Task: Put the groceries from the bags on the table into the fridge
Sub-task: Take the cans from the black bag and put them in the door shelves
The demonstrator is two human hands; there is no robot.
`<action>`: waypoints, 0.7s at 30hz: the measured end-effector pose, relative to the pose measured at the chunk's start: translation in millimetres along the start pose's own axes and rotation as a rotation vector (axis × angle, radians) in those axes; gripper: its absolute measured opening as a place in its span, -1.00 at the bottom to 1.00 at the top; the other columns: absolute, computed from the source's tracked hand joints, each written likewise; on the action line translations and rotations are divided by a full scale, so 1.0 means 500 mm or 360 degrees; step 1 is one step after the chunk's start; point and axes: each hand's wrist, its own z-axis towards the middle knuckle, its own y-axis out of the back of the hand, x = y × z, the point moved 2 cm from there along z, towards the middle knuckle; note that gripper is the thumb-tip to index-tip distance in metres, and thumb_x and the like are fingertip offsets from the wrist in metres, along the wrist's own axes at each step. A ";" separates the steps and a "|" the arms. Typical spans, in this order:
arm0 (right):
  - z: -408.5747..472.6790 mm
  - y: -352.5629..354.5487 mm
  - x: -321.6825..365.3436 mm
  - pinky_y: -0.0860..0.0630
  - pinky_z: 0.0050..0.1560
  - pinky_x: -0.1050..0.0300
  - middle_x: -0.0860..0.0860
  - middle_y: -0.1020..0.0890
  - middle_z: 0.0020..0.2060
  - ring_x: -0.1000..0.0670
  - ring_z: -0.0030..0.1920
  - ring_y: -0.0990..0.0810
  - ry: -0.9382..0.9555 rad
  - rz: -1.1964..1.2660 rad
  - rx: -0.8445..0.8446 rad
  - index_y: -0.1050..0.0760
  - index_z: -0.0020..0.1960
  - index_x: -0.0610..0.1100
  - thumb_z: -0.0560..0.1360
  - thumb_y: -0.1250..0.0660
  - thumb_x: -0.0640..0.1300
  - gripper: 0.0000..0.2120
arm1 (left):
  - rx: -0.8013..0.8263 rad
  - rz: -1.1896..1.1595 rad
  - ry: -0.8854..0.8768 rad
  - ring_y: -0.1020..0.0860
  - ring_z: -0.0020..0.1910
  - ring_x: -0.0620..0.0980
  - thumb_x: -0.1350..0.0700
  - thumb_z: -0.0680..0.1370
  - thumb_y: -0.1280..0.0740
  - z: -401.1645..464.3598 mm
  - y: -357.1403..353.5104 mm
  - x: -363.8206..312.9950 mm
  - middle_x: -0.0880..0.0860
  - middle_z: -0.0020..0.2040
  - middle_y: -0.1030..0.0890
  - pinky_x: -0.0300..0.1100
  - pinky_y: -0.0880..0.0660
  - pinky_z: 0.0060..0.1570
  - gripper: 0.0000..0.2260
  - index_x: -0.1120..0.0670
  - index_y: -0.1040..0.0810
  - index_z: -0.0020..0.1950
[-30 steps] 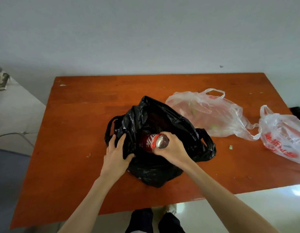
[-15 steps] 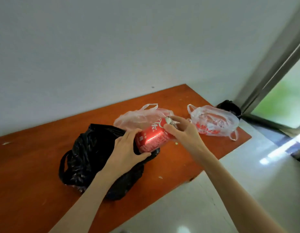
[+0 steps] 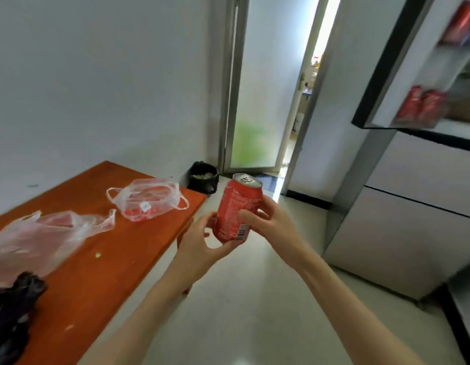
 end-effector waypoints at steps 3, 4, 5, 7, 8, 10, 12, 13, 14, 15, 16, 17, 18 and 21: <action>-0.018 0.136 0.000 -0.53 0.11 0.11 0.10 -0.58 0.04 0.07 0.09 -0.55 0.0028 -0.0118 -0.0215 -0.41 0.15 0.06 0.45 -0.38 -0.12 -0.69 | 0.0208 0.0089 -0.0141 -0.41 0.17 -0.16 -0.26 0.28 -0.34 0.059 -0.109 -0.066 -0.06 0.26 -0.46 -0.33 -0.36 0.12 -0.28 -0.03 -0.29 0.38; -0.024 0.188 -0.001 -0.53 0.08 0.14 0.10 -0.58 0.03 0.08 0.08 -0.54 0.0028 -0.0127 -0.0308 -0.40 0.14 0.05 0.45 -0.38 -0.12 -0.70 | 0.0308 0.0146 -0.0228 -0.38 0.19 -0.17 -0.25 0.32 -0.33 0.083 -0.148 -0.095 -0.05 0.29 -0.44 -0.29 -0.34 0.17 -0.30 -0.03 -0.28 0.39; -0.027 0.240 -0.003 -0.53 0.05 0.15 0.08 -0.57 0.04 0.07 0.08 -0.54 0.0026 -0.0110 -0.0395 -0.39 0.14 0.03 0.45 -0.38 -0.12 -0.69 | 0.0385 0.0234 -0.0332 -0.36 0.23 -0.16 -0.24 0.35 -0.33 0.109 -0.182 -0.121 -0.05 0.33 -0.41 -0.26 -0.32 0.22 -0.31 -0.04 -0.26 0.41; -0.027 0.341 -0.004 -0.52 0.10 0.08 0.02 -0.57 0.08 0.01 0.12 -0.54 0.0021 -0.0063 -0.0557 -0.40 0.12 0.03 0.44 -0.39 -0.13 -0.70 | 0.0462 0.0411 -0.0543 -0.30 0.34 -0.09 -0.32 0.37 -0.28 0.169 -0.233 -0.169 -0.02 0.40 -0.36 -0.19 -0.25 0.33 -0.27 -0.01 -0.24 0.44; -0.025 0.392 -0.001 -0.51 0.13 0.04 -0.01 -0.57 0.09 -0.02 0.14 -0.54 0.0034 -0.0059 -0.0634 -0.40 0.11 0.03 0.44 -0.39 -0.13 -0.71 | 0.0461 0.0478 -0.0641 -0.28 0.38 -0.04 -0.38 0.37 -0.24 0.201 -0.255 -0.194 0.00 0.41 -0.34 -0.17 -0.22 0.35 -0.24 0.01 -0.24 0.45; -0.013 0.488 0.011 -0.50 0.12 0.05 -0.04 -0.56 0.11 -0.04 0.15 -0.54 0.0068 -0.0087 -0.0772 -0.39 0.15 -0.01 0.44 -0.39 -0.14 -0.68 | 0.0404 0.0594 -0.0840 -0.28 0.39 0.04 -0.37 0.39 -0.11 0.272 -0.296 -0.242 0.06 0.41 -0.34 -0.11 -0.22 0.37 -0.25 0.06 -0.27 0.44; 0.007 0.581 0.031 -0.48 0.09 0.08 -0.03 -0.54 0.10 -0.04 0.15 -0.52 0.0121 -0.0126 -0.0886 -0.37 0.20 -0.05 0.45 -0.38 -0.15 -0.64 | 0.0344 0.0647 -0.0962 -0.27 0.40 0.08 -0.30 0.41 -0.06 0.351 -0.339 -0.293 0.11 0.42 -0.32 -0.07 -0.20 0.38 -0.29 0.08 -0.26 0.44; 0.020 0.627 0.044 -0.48 0.09 0.08 -0.01 -0.54 0.08 -0.04 0.15 -0.52 0.0161 -0.0146 -0.0934 -0.36 0.21 -0.06 0.45 -0.38 -0.15 -0.64 | 0.0324 0.0656 -0.0997 -0.24 0.42 0.09 -0.29 0.43 -0.07 0.390 -0.360 -0.322 0.12 0.43 -0.30 -0.07 -0.17 0.38 -0.31 0.07 -0.24 0.45; 0.034 0.672 0.056 -0.48 0.08 0.07 0.00 -0.53 0.06 -0.04 0.14 -0.52 0.0204 -0.0171 -0.0979 -0.35 0.20 -0.05 0.45 -0.38 -0.14 -0.64 | 0.0297 0.0664 -0.1041 -0.23 0.43 0.10 -0.27 0.45 -0.10 0.430 -0.382 -0.352 0.13 0.45 -0.27 -0.05 -0.17 0.39 -0.33 0.07 -0.23 0.46; 0.050 0.715 0.071 -0.49 0.08 0.07 0.02 -0.53 0.05 -0.04 0.13 -0.52 0.0243 -0.0202 -0.1018 -0.35 0.20 -0.04 0.45 -0.38 -0.14 -0.63 | 0.0258 0.0662 -0.1097 -0.22 0.44 0.12 -0.24 0.46 -0.13 0.470 -0.404 -0.382 0.13 0.45 -0.27 -0.01 -0.18 0.39 -0.35 0.07 -0.23 0.46; 0.068 0.758 0.088 -0.49 0.07 0.07 0.03 -0.52 0.05 -0.02 0.12 -0.52 0.0282 -0.0230 -0.1058 -0.33 0.21 -0.03 0.45 -0.38 -0.13 -0.61 | 0.0223 0.0656 -0.1150 -0.22 0.44 0.13 -0.20 0.47 -0.15 0.508 -0.426 -0.415 0.14 0.46 -0.27 0.02 -0.20 0.39 -0.38 0.08 -0.24 0.46; 0.087 0.801 0.108 -0.49 0.05 0.09 0.03 -0.51 0.05 -0.01 0.10 -0.51 0.0317 -0.0255 -0.1098 -0.32 0.23 -0.03 0.44 -0.39 -0.13 -0.59 | 0.0193 0.0638 -0.1188 -0.22 0.44 0.13 -0.16 0.48 -0.15 0.546 -0.445 -0.448 0.14 0.46 -0.27 0.04 -0.20 0.40 -0.40 0.09 -0.24 0.45; 0.106 0.841 0.130 -0.49 0.01 0.13 0.03 -0.51 0.04 0.01 0.07 -0.51 0.0352 -0.0283 -0.1134 -0.31 0.26 -0.05 0.44 -0.39 -0.13 -0.56 | 0.0167 0.0611 -0.1210 -0.21 0.44 0.12 -0.15 0.47 -0.15 0.580 -0.462 -0.480 0.13 0.46 -0.26 0.06 -0.20 0.41 -0.40 0.09 -0.25 0.45; 0.160 0.954 0.198 -0.46 -0.11 0.28 0.10 -0.49 -0.01 0.12 -0.01 -0.50 0.0492 -0.0399 -0.1211 -0.30 0.26 -0.03 0.44 -0.40 -0.14 -0.54 | 0.0128 0.0586 -0.1250 -0.14 0.48 0.08 -0.16 0.51 -0.15 0.683 -0.514 -0.568 0.09 0.49 -0.19 0.11 -0.17 0.42 -0.42 0.04 -0.18 0.48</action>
